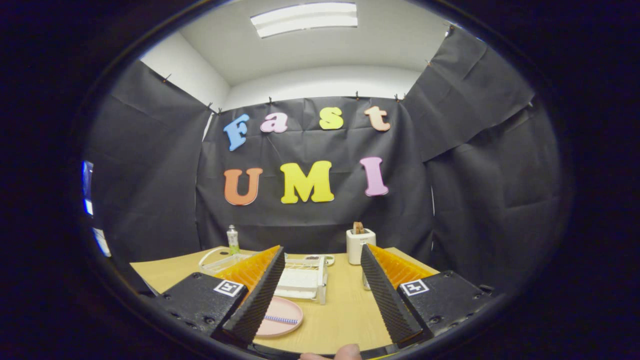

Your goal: Take the plate from the dish rack, then take the spoon from the basket and place it into the plate.

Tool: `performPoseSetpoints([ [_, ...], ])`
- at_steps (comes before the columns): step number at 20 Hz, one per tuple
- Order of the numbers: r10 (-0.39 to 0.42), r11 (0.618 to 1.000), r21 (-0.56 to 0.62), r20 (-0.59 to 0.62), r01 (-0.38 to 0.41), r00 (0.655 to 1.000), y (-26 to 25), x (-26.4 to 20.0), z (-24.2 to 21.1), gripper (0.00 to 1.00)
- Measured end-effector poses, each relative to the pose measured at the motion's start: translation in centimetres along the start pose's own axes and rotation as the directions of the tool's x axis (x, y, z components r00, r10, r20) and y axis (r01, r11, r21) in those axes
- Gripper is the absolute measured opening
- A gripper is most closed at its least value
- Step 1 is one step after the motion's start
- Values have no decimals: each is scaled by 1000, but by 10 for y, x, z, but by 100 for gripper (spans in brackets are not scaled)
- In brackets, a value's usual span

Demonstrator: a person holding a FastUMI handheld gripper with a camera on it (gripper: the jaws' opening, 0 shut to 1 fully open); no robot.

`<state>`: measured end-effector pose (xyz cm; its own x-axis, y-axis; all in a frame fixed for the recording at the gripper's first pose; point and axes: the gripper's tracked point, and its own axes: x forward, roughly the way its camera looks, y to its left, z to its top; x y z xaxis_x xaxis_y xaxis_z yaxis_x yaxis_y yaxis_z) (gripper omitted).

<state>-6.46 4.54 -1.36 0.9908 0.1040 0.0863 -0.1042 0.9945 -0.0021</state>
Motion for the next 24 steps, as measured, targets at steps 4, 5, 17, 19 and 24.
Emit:
performPoseSetpoints([
  [4, 11, 1000, 3, -9, -11, 1000, 0, -11, -9, 98],
  [5, 8, 1000, 2, -9, -8, 1000, -1, -12, -10, 98],
  [17, -23, 1000, 22, 21, 22, 1000, -17, -27, -1, 98],
  [19, -25, 1000, 17, 18, 25, 1000, -17, -27, -3, 98],
  [24, -13, 1000, 15, 15, 13, 1000, -13, -25, -5, 98],
])
